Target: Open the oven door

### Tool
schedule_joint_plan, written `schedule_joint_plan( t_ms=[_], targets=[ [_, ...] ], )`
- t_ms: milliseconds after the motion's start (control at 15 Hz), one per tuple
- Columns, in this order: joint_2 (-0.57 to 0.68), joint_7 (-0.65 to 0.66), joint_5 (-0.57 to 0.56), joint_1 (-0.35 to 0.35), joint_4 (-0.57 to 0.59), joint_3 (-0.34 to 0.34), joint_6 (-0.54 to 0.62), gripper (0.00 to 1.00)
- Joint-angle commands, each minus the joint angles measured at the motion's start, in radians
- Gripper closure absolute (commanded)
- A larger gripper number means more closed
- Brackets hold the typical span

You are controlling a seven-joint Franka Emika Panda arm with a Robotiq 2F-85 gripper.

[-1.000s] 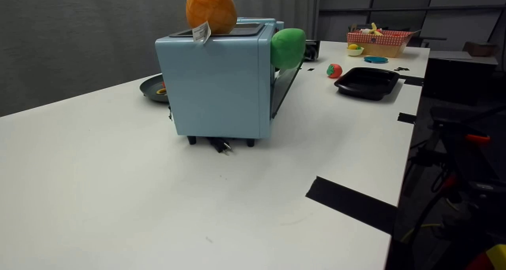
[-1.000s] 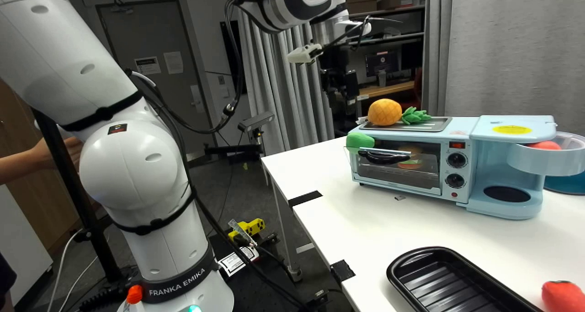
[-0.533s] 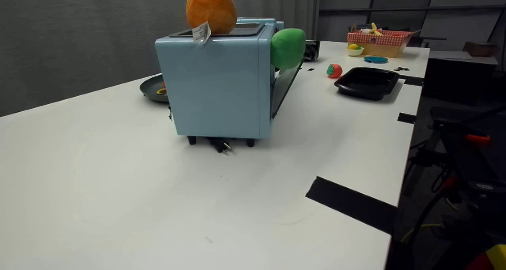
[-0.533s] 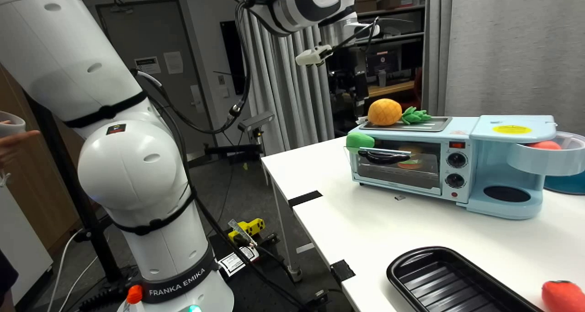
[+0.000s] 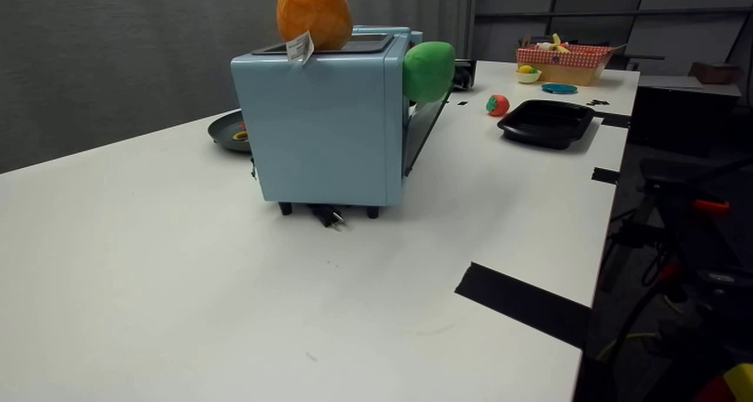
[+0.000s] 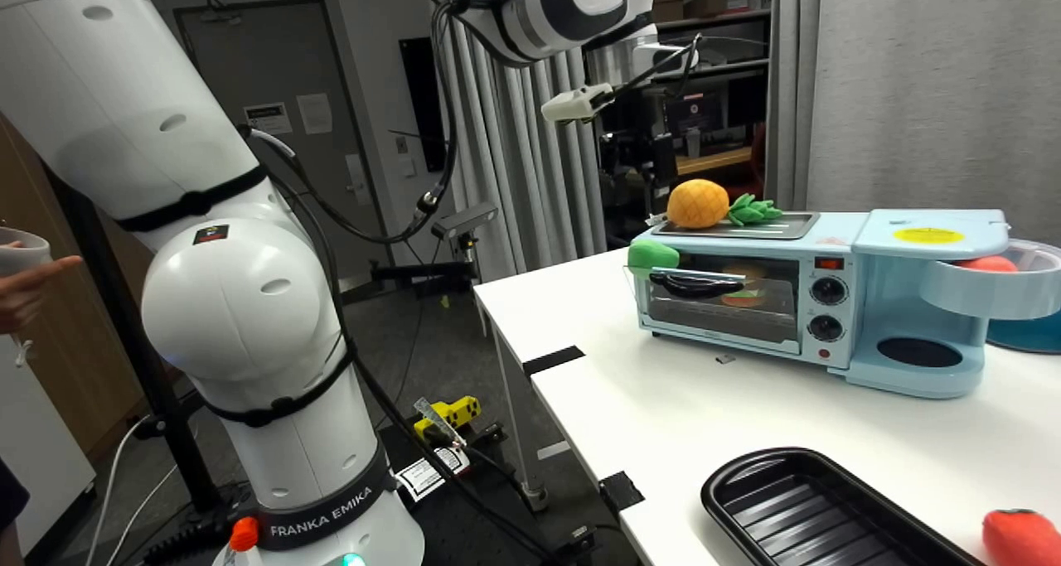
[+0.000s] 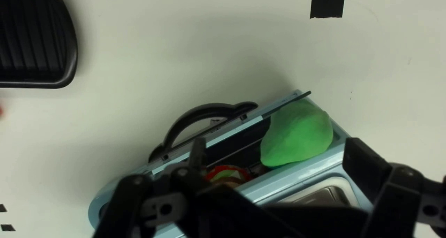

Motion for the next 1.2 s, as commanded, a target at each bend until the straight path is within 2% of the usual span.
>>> schedule_joint_plan(
  t_ms=[0, 400, 733, 1133],
  targets=[
    [0.004, -0.1, 0.003, 0.005, 0.001, -0.043, -0.001, 0.0],
    [0.058, -0.231, -0.025, -0.005, -0.014, -0.088, 0.084, 0.0],
    [0.134, -0.235, -0.067, -0.009, -0.02, -0.097, 0.209, 0.0],
    [0.197, -0.239, -0.092, -0.007, -0.004, -0.101, 0.263, 0.0]
  ],
)
